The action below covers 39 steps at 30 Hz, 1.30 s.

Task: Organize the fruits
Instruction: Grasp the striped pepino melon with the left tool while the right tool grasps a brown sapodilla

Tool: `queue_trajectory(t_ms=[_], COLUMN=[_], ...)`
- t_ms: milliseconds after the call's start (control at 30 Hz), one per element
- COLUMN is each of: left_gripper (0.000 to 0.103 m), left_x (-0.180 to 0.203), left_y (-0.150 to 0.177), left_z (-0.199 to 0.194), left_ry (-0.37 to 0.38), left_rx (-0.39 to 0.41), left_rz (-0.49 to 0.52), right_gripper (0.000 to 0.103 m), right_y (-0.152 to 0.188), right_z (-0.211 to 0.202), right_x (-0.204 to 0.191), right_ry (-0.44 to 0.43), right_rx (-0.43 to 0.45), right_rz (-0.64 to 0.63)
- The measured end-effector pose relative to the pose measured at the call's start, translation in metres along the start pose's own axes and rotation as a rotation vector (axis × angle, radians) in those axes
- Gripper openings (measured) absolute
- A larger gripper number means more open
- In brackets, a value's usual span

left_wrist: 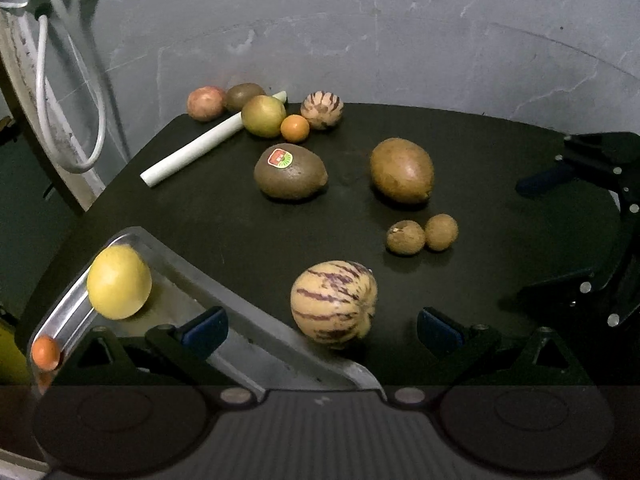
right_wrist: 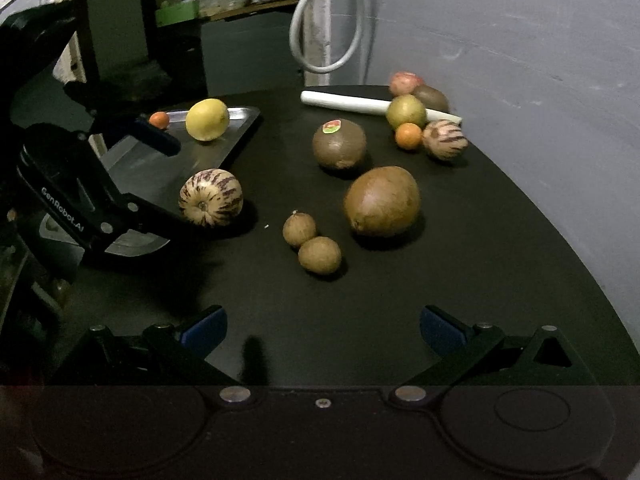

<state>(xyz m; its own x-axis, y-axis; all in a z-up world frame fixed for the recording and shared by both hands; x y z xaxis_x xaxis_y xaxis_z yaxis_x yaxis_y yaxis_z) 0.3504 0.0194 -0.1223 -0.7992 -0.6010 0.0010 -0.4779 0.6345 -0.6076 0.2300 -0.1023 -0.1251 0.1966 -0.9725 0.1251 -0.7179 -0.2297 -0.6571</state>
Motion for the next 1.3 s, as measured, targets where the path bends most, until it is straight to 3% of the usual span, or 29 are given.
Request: queue_trajectory(t_ms=[467, 767, 1300], left_gripper=[0.099, 0.086, 0.058], left_x=[0.004, 0.006, 0.003], left_y=[-0.012, -0.014, -0.011], left_z=[0.018, 0.026, 0.032], left_ry=[0.069, 0.100, 0.117], left_rx=[-0.033, -0.069, -0.098], left_rz=[0.039, 0.078, 0.043], right_gripper=[0.082, 0.064, 0.035], right_y=[-0.011, -0.018, -0.023], right_z=[0.038, 0.043, 0.044], right_x=[0.013, 0.009, 0.002], right_ry=[-0.044, -0.061, -0.057], right_rx=[0.000, 0.030, 0.057], right_rz=[-0.003, -0.059, -0.090])
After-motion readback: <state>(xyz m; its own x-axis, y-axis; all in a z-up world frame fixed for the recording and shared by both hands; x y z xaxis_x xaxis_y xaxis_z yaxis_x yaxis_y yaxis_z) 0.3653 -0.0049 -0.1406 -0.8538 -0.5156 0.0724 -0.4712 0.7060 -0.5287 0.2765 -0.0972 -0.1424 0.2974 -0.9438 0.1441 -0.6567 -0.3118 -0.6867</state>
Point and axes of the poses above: each gripper's, at about its wrist camera, not at the fingertips, and z roughly the way its jaws point, x to its right, y to its underside, the point moved 7 cm from there along z, roughly the way its jaws point, and after that the axes turned 11 degrees about -z, right-handed, at the moved point
